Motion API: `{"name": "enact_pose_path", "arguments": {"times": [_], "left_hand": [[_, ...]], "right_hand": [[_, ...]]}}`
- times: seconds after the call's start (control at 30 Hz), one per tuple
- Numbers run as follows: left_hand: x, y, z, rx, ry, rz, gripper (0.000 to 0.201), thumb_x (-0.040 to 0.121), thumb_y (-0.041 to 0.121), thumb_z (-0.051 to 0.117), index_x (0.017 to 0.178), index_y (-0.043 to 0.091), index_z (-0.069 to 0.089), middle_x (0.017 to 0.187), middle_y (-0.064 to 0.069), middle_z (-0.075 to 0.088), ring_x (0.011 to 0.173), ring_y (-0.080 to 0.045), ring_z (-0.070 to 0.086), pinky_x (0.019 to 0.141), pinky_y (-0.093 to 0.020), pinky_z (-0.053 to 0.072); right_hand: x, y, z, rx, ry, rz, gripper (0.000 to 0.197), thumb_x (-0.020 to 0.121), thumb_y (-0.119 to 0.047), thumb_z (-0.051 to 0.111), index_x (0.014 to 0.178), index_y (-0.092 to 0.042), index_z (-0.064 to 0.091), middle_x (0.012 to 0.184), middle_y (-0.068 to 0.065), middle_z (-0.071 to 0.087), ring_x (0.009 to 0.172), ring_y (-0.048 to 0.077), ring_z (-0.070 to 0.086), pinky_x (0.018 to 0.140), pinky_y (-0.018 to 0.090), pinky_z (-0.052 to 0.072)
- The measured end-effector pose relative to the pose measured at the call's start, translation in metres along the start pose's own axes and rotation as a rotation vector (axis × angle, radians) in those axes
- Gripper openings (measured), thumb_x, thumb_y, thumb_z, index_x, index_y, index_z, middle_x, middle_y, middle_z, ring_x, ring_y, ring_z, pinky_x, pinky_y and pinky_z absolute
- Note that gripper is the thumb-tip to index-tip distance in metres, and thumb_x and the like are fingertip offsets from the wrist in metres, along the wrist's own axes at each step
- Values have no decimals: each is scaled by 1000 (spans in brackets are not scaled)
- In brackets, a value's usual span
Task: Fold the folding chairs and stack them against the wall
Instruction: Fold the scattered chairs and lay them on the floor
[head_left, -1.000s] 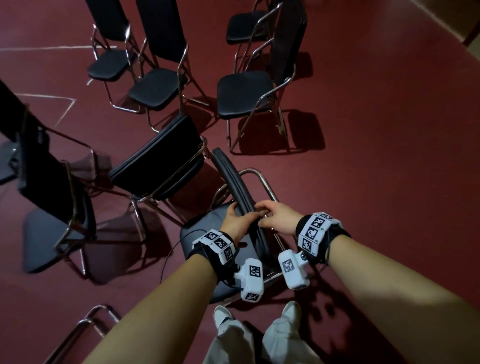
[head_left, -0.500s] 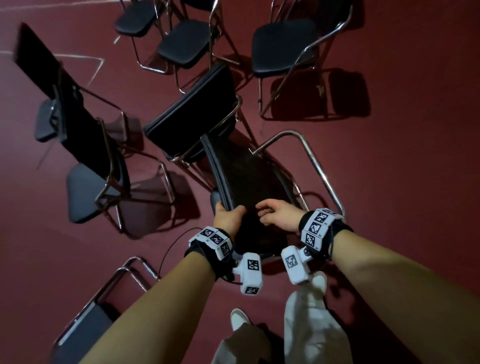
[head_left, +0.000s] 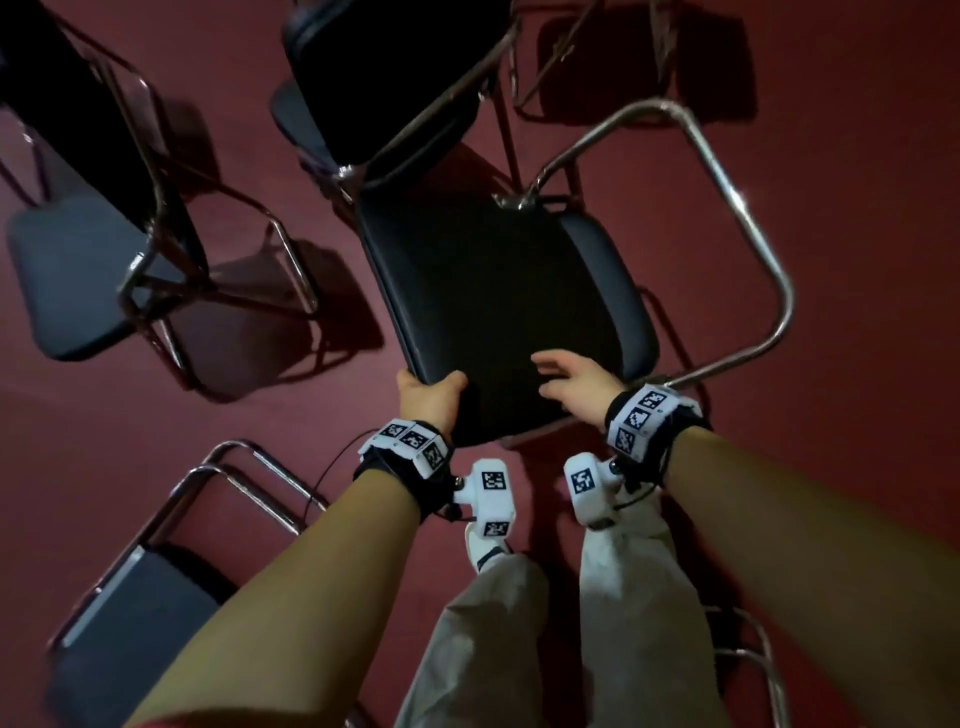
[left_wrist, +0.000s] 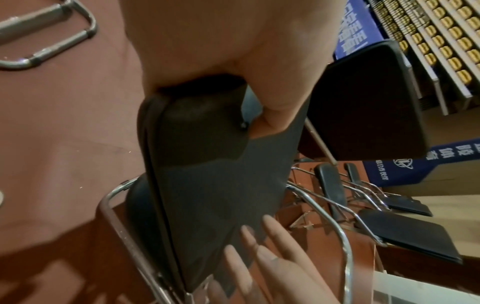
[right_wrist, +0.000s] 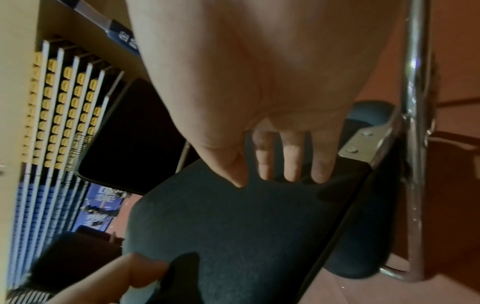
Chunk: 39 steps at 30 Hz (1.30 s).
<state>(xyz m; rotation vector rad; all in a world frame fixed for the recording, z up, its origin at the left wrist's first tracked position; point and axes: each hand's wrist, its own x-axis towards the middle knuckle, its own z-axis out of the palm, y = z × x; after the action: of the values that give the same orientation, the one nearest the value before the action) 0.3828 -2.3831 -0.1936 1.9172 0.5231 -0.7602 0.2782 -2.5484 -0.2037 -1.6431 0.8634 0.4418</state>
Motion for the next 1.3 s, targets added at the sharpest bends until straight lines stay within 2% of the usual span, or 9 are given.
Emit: {"name": "enact_pose_path", "arguments": {"times": [0.1,0.23,0.3,0.4,0.6,0.73,0.9,1.2,1.3], "left_hand": [[26,-24,-10,-6,32,-23,42,82,14,70,114,16,43,90,0,59,77,-15,60,69,-29,49],[64,-55,-19,-18,77,-66,47,76,19,75,113,13,46,94,-1,62,81,-18,63,79,-34,55],[82,-70,-21,-24,97,-67,45,75,19,76,110,12,49,93,-1,62,83,-19,64,82,-35,56],[100,-88,-26,-34,100,-87,47,74,19,76,113,11,51,95,-2,63,90,-25,65,84,-36,56],[140,-126,-30,-17,96,-106,38,73,19,74,105,15,54,101,-4,67,95,-27,66,93,-43,56],[158,-143,-28,-23,92,-119,35,79,17,72,109,15,54,102,-2,65,98,-26,65,91,-37,55],[173,-156,-27,-12,80,-130,35,78,18,72,107,15,54,104,-3,65,100,-27,65,95,-42,55],[186,-165,-25,-48,52,-129,43,69,24,71,108,18,55,107,-3,67,101,-25,65,94,-39,54],[185,-165,-25,-50,61,-129,39,75,20,71,110,17,55,109,-4,67,102,-25,65,94,-38,54]], "right_hand": [[15,11,25,-28,14,11,52,94,-2,59,142,-19,51,127,0,55,108,11,52,70,2,40],[39,24,53,-44,14,20,56,94,-1,56,146,-18,47,132,2,52,120,16,52,88,13,38],[49,34,66,-23,21,7,56,93,2,56,146,-15,47,140,7,51,129,19,49,89,9,35],[56,47,81,-42,21,-9,57,92,1,58,146,-12,46,141,10,51,125,17,49,84,3,34],[80,78,103,-39,-18,29,55,91,-7,61,144,-19,51,147,5,44,133,19,47,108,25,38],[92,92,115,-73,-31,28,53,91,-7,63,142,-16,52,149,5,46,135,19,46,105,18,33],[102,105,125,-178,-92,6,52,93,-6,60,143,-12,51,160,2,31,147,13,28,103,7,15],[109,119,133,-167,-80,8,49,93,-5,59,140,-14,53,162,-2,26,147,11,27,102,7,16],[109,121,135,-149,-86,0,49,91,-5,60,139,-14,54,162,-1,27,147,12,27,105,10,16]]}}
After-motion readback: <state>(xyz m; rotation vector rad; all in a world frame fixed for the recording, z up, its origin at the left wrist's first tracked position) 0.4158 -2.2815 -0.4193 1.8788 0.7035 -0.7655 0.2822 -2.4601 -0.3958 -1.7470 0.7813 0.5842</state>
